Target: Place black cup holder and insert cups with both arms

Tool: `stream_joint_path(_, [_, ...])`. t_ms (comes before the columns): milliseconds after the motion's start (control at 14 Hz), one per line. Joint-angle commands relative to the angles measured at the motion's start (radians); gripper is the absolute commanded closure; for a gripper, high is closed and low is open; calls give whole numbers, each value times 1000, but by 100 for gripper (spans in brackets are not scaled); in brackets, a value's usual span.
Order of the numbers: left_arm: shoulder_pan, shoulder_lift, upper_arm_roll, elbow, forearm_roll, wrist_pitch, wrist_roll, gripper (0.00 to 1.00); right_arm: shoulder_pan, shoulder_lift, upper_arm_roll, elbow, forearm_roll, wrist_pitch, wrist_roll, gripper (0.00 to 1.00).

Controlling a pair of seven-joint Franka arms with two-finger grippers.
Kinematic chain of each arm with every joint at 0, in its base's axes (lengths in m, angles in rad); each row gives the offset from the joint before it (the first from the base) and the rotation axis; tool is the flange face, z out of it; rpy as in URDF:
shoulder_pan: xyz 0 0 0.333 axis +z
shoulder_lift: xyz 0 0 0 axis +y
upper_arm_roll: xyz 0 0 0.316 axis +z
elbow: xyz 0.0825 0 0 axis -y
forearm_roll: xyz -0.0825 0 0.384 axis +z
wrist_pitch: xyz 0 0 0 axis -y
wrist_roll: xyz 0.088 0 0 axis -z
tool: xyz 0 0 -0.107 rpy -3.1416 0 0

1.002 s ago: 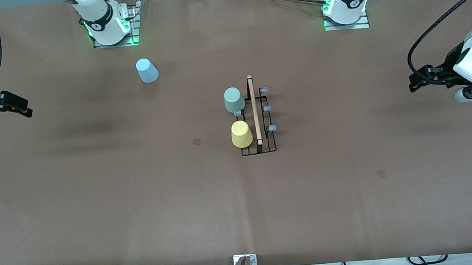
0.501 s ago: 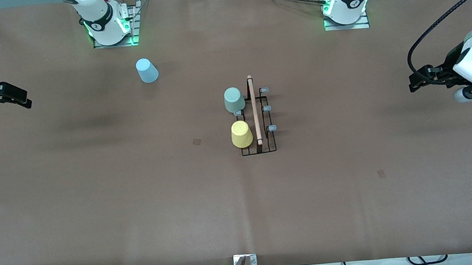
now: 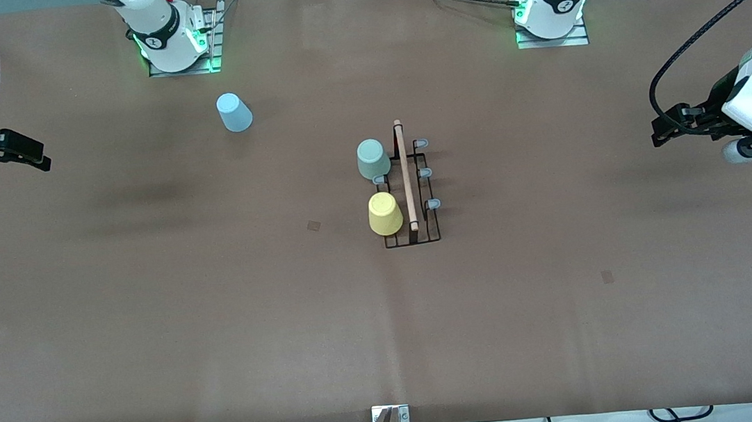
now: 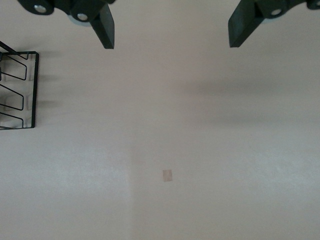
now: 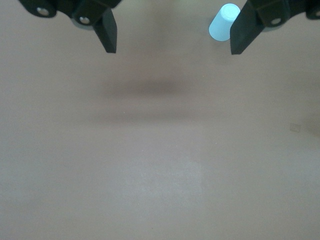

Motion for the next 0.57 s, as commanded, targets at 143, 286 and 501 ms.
stream_joint_path(143, [-11, 1, 13, 16, -16, -21, -4, 0, -1, -23, 7, -6, -17, -12, -6, 0])
stream_joint_path(286, [-11, 1, 13, 16, -16, -27, -2, 0, -1, -23, 7, -6, -17, -12, -3, 0])
stream_joint_path(501, [-12, 1, 13, 18, -16, -29, -2, 0, -1, -23, 7, -6, -17, -11, -5, 0])
